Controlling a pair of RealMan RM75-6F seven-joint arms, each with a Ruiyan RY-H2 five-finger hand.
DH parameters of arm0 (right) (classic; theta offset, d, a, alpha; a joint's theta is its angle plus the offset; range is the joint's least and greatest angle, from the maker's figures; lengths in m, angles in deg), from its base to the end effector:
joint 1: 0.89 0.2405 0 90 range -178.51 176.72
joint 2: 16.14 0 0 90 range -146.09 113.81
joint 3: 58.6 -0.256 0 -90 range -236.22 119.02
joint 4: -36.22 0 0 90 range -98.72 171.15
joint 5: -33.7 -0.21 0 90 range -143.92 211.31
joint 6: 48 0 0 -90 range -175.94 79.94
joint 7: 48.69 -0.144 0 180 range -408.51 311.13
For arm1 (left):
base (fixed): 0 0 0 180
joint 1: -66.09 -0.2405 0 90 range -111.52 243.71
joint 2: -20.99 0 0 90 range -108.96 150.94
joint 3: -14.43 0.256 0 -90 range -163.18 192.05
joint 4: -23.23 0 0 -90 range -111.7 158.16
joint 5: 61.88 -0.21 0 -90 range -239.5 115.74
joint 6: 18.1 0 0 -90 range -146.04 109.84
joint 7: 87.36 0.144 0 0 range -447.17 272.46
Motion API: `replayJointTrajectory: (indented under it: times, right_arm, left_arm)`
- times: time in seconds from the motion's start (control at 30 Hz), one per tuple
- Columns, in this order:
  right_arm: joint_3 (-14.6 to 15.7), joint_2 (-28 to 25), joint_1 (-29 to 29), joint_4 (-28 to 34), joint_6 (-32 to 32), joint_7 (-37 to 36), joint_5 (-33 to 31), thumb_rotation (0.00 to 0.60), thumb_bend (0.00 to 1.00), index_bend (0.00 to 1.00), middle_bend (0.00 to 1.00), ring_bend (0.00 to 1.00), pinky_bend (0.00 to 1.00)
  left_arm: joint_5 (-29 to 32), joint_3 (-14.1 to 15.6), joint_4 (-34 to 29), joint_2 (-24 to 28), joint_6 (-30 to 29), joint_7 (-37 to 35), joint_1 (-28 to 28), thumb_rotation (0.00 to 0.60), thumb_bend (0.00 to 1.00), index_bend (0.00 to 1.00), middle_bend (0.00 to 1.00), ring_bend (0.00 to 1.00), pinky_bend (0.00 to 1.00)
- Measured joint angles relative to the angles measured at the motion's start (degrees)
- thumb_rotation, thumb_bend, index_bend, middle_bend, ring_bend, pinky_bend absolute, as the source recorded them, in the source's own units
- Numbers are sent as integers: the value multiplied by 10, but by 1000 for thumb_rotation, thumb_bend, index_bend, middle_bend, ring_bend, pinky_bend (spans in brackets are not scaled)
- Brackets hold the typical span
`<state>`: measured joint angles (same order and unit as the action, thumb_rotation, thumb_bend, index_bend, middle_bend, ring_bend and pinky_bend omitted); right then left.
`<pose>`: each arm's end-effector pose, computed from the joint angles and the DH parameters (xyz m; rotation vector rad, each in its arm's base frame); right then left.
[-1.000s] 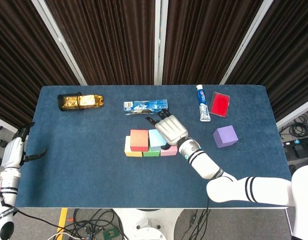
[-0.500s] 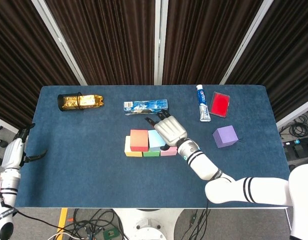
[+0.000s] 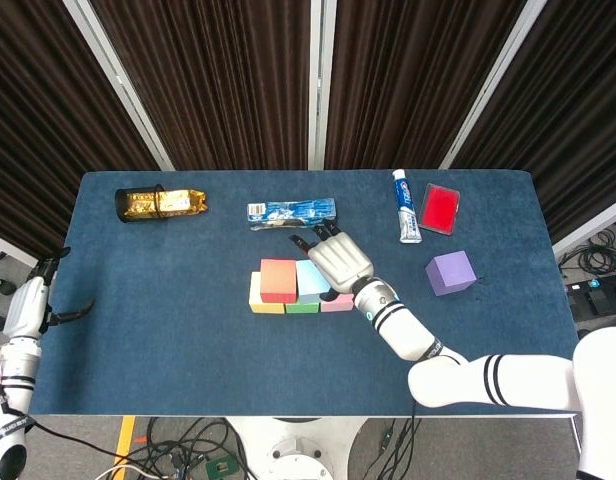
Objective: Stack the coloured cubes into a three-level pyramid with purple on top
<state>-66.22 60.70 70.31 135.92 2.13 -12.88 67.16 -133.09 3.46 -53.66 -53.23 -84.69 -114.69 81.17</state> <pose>-0.0185 -0.3709 0.0132 2.1137 -0.7706 0.7766 -0.3467 0.2700 0.1240 -1.0831 -1.3580 -1.1301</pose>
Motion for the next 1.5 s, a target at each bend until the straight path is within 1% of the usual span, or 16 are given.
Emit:
replayJointTrajectory:
  times: [0.17,0.33,0.47,0.73,1.0,1.23,1.5]
  right_arm:
    - [1,0,2,1,2,3,-7,600,101,0,430,78,0]
    - [1,0,2,2,5,2,-12,600,83,0,320,37,0]
    - [1,0,3,2,9,3,-15,600,63,0,275,15,0]
    - [0,-3,3,5,5,0,-15,600,64,0,276,14,0]
    - [-1,-20,3,18,-4,-9,-15,600,50,0,276,4,0]
    - [2,-23,2,21,-2,-11,-11,600,72,0,360,7,0]
    - [2,-18,1,20,11,-10,-7,600,90,0,412,15,0]
  left_arm:
    - [-1,0,1,0,1,-3,-1,600,225,95,89,1,91]
    - [0,0,3,-1,3,-5,-1,600,225,95,89,1,91]
    - [0,-1,3,-1,3,-7,-1,600,225,95,89,1,91]
    - [-2,0,3,-1,4,-10,-3,600,225,95,89,1,91]
    - [-5,0,0,1,5,-13,-2,600,225,95,89,1,91]
    - [-4,0,-2,1,6,-10,-2,600,224,95,89,1,91]
    - [-3,-1,-4,2,6,-8,-1,600,225,95,89,1,91]
